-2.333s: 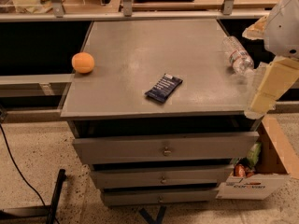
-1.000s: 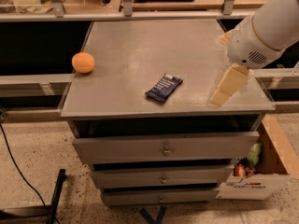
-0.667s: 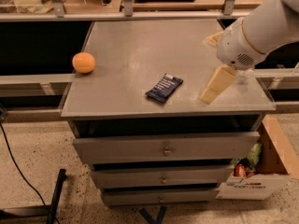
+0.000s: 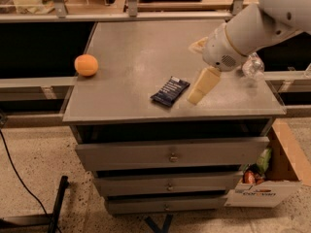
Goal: Move rxbar blueberry near orange
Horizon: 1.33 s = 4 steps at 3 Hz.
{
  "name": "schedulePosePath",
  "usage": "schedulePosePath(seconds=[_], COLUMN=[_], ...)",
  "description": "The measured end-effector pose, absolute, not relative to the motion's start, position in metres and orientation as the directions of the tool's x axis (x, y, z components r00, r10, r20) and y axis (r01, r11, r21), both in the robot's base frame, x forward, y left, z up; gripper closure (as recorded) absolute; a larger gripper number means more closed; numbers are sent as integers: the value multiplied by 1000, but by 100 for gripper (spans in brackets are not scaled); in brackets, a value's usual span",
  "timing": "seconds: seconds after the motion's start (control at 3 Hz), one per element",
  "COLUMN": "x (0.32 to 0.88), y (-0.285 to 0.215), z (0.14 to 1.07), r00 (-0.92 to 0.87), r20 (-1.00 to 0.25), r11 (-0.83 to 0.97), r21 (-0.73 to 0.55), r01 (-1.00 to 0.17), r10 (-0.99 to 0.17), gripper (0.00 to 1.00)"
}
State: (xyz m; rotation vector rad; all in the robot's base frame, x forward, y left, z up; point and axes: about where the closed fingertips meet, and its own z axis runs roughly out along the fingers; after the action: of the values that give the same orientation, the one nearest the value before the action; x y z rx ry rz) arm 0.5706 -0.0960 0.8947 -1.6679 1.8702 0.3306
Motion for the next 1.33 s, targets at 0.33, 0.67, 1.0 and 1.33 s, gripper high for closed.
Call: schedulePosePath(seconds=[0.33, 0.67, 1.0, 1.33], x=[581, 584, 586, 585], y=[-82, -74, -72, -63], z=[874, 860, 853, 841], r00=[-57, -85, -106, -129], r20=[-596, -601, -601, -612], r11=[183, 197, 214, 223], r21=[-152, -123, -111, -79], r01=[-971, -973, -970, -972], r10=[-801, -795, -792, -780], gripper=[0, 0, 0, 0])
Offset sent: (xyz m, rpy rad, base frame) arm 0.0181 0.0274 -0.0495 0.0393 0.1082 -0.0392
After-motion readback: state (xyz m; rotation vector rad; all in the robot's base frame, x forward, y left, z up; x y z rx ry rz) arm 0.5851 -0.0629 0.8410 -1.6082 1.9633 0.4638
